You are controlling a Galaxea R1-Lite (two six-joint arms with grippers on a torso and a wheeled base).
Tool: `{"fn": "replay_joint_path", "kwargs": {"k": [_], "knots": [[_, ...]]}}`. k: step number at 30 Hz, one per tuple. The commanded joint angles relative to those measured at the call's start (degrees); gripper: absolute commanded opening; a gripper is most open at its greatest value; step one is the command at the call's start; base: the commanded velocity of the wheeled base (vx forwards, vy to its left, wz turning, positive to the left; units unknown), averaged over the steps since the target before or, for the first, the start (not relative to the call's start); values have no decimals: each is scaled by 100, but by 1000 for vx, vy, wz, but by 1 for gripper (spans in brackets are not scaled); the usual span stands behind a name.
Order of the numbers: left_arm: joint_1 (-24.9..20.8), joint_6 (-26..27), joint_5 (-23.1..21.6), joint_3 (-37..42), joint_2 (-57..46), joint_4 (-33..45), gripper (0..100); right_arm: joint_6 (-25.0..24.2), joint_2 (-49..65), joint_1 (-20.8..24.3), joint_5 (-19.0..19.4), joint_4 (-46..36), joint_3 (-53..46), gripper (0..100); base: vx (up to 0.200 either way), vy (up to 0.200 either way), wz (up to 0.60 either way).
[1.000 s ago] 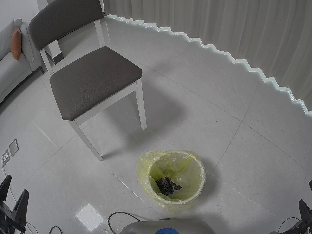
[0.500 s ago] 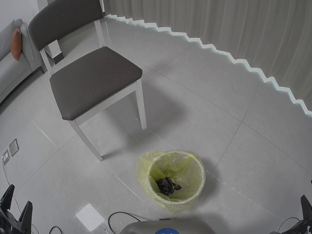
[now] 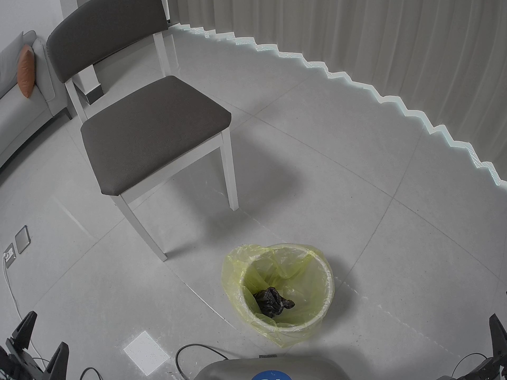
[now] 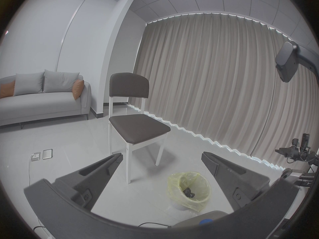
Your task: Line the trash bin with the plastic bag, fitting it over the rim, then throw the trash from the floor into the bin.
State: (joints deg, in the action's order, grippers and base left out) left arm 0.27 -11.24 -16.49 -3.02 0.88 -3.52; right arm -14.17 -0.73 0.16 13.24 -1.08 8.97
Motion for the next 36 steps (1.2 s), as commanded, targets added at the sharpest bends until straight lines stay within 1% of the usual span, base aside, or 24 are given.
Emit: {"fn": "replay_joint_path", "kwargs": {"k": [1,3,5,6,7,8,12,14,16,19,24,28,32,34,36], "knots": [[0,43,59,65,-88,-8,100,2,3,2,-23,3,-106,100,0,0,0],[0,166,182,214,-88,-26,100,19,3,2,-85,3,-141,100,0,0,0],[0,368,524,267,-88,18,100,19,3,2,-93,3,-141,100,0,0,0],[0,386,586,267,-88,18,100,19,3,2,-93,3,-141,100,0,0,0],[0,456,894,267,-88,18,100,28,3,2,-93,3,-141,100,0,0,0],[0,474,1061,276,-88,-8,100,28,3,2,-93,3,-141,100,0,0,0],[0,632,1597,276,-88,1,100,45,3,2,-102,82,-168,100,0,0,0],[0,728,1772,276,-88,1,100,45,3,2,-111,170,-168,100,0,0,0],[8,825,1825,302,-88,80,100,45,3,2,-146,258,-177,100,0,0,0],[8,887,1799,302,-88,185,100,81,3,2,-322,355,-220,100,0,0,0],[0,904,1781,302,-88,212,100,327,3,2,-559,486,-344,100,0,0,0],[8,922,1781,302,-88,220,100,388,3,2,-753,627,-449,100,0,0,0],[8,895,1781,302,-88,220,100,406,3,2,-876,908,-642,100,0,0,0],[8,878,1781,302,-88,220,100,494,3,2,-964,1216,-844,100,0,0,0],[8,878,1790,302,-88,220,100,573,3,2,-1016,1286,-897,100,0,0,0]]}}
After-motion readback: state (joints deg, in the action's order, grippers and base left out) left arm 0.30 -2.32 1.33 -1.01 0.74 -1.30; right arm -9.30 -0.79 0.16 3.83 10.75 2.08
